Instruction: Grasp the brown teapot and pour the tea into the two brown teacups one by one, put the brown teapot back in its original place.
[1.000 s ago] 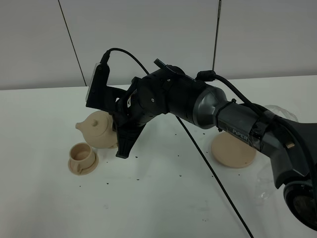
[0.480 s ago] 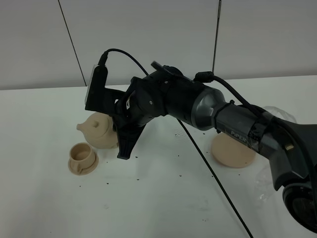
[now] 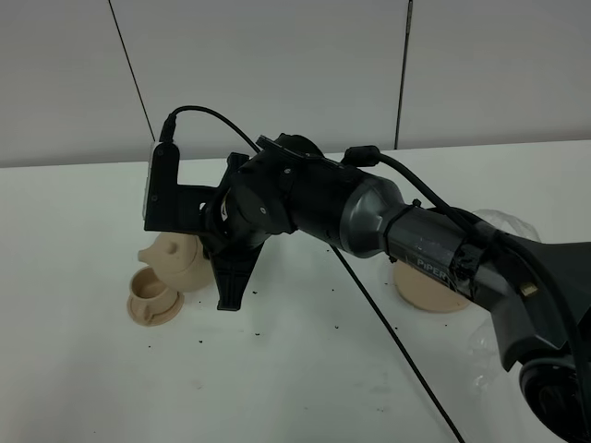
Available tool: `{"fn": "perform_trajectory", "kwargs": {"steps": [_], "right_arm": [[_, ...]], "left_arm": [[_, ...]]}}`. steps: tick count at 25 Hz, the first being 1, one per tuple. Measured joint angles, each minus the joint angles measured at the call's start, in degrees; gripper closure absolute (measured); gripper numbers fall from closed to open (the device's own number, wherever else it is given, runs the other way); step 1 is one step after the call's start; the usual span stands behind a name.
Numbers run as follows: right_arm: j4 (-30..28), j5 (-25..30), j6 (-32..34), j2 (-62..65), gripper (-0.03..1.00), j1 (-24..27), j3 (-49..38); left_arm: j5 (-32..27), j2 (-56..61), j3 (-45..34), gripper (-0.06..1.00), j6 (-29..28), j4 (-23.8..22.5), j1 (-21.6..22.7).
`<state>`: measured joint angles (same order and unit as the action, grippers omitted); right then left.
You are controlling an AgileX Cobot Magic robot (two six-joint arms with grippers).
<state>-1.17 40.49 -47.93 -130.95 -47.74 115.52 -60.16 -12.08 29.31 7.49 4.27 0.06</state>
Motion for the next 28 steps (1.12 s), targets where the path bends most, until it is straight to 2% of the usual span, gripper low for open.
{"fn": "perform_trajectory", "kwargs": {"steps": [9,28], "right_arm": [[-0.31,-0.50,0.00,0.00,0.87,-0.05,0.00],[-5.34,-2.91,1.58,0.00,0.87,-0.15,0.86]], "left_arm": [[0.00,0.00,0.00,0.68,0.00,0.00,0.00],[0.00,0.00,0.00,0.68,0.00,0.00,0.00]]}}
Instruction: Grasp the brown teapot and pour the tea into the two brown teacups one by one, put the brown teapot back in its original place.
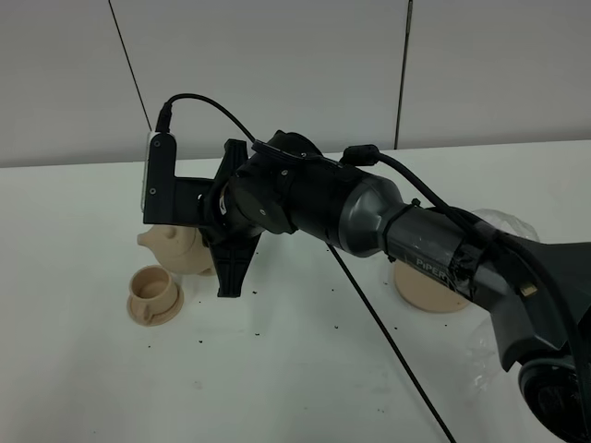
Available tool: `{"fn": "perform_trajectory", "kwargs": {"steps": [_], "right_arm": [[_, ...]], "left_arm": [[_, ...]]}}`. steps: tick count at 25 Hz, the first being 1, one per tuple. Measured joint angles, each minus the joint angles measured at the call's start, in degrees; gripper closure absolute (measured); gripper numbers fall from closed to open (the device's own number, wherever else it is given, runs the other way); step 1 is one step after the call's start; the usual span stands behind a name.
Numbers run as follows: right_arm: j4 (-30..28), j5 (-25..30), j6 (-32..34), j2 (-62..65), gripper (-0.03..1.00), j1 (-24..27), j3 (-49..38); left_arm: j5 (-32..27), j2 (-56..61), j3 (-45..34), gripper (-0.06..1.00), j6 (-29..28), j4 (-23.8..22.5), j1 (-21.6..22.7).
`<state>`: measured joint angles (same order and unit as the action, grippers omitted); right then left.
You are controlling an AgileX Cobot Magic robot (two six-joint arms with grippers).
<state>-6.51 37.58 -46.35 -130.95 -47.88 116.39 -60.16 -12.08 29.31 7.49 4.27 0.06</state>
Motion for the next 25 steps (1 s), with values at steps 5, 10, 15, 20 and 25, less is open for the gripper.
{"fn": "perform_trajectory", "kwargs": {"steps": [5,10,15,20,25], "right_arm": [[-2.44,0.00,1.10,0.00,0.87,-0.95,0.76],[-4.37,0.30,2.39,0.00,0.87,-1.86,0.81],[-4.79,0.30,2.61,-0.13,0.87,-2.19,0.81],[-5.85,1.10,2.66,-1.04,0.87,-2.19,0.86],[-7.52,1.50,2.71,-1.21,0.87,-2.19,0.86]], "left_arm": [[0.00,0.00,0.00,0.68,0.00,0.00,0.00],[0.00,0.00,0.00,0.68,0.00,0.00,0.00],[0.00,0.00,0.00,0.68,0.00,0.00,0.00],[0.00,0.00,0.00,0.68,0.00,0.00,0.00],[0.00,0.00,0.00,0.68,0.00,0.00,0.00]]}}
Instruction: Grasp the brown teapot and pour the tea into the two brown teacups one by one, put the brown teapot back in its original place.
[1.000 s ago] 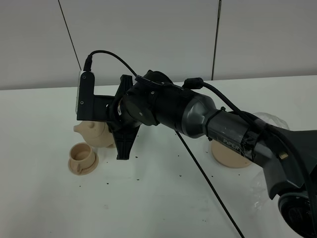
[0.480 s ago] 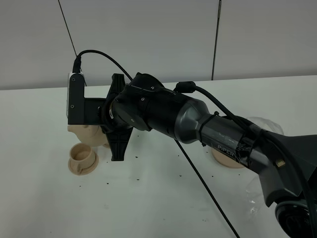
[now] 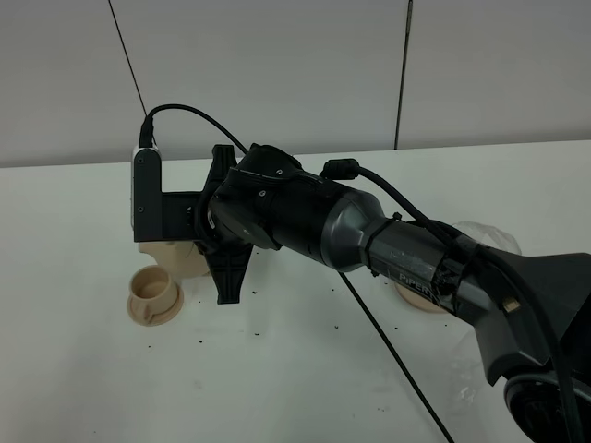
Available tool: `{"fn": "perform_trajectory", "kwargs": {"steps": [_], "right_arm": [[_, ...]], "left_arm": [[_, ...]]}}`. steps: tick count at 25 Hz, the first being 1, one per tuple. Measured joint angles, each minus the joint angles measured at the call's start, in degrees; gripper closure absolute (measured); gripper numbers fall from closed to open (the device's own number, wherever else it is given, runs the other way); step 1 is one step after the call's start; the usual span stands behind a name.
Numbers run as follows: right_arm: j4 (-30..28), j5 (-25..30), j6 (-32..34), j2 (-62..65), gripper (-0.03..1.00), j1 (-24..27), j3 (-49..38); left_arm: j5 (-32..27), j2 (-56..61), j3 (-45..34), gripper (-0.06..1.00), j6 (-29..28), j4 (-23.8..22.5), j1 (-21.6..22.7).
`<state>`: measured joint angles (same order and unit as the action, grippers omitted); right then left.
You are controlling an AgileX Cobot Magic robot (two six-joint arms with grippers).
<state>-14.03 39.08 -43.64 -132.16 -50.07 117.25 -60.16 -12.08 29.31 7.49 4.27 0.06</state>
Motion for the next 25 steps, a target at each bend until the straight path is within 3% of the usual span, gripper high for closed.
{"fn": "perform_trajectory", "kwargs": {"steps": [25], "right_arm": [[-5.02,1.81,1.55,0.00,0.87,-1.19,0.00]], "left_arm": [[0.00,0.00,0.00,0.68,0.00,0.00,0.00]]}}
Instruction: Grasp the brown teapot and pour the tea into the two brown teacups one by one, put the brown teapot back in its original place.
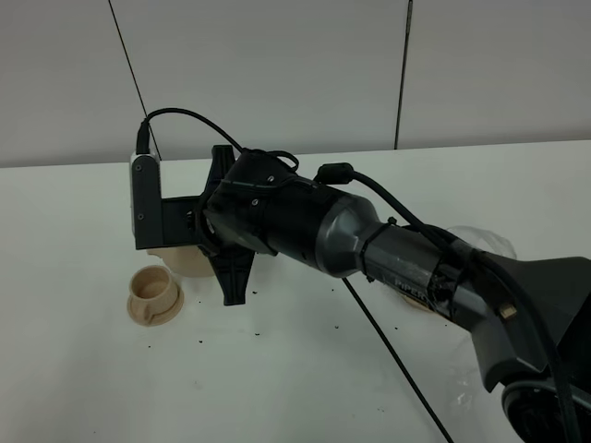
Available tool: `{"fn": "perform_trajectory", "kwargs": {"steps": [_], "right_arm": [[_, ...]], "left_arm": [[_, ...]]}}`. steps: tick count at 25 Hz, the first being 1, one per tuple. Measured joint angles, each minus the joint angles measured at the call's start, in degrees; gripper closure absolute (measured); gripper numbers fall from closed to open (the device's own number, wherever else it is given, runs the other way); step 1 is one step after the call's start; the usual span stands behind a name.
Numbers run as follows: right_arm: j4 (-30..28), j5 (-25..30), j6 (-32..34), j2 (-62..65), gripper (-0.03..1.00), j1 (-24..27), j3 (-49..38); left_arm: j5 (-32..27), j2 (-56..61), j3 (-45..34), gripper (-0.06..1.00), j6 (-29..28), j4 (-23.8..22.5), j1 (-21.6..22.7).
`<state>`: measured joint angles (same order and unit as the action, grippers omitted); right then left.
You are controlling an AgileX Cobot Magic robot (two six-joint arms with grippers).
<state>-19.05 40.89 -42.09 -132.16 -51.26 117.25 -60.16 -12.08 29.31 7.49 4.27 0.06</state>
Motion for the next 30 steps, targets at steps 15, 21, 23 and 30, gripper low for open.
{"fn": "perform_trajectory", "kwargs": {"steps": [15,21,23,30], "right_arm": [[-2.10,-0.99,1.36,0.00,0.87,-1.02,0.00],[-2.30,-1.11,1.45,0.00,0.87,-1.13,0.00],[-2.40,-1.11,1.45,0.00,0.87,-1.13,0.00],[-4.00,-1.11,1.50,0.00,0.87,-1.35,0.00]], "left_arm": [[0.00,0.00,0.00,0.68,0.00,0.00,0.00],[0.00,0.00,0.00,0.68,0.00,0.00,0.00],[0.00,0.00,0.00,0.68,0.00,0.00,0.00],[0.00,0.00,0.00,0.68,0.00,0.00,0.00]]}}
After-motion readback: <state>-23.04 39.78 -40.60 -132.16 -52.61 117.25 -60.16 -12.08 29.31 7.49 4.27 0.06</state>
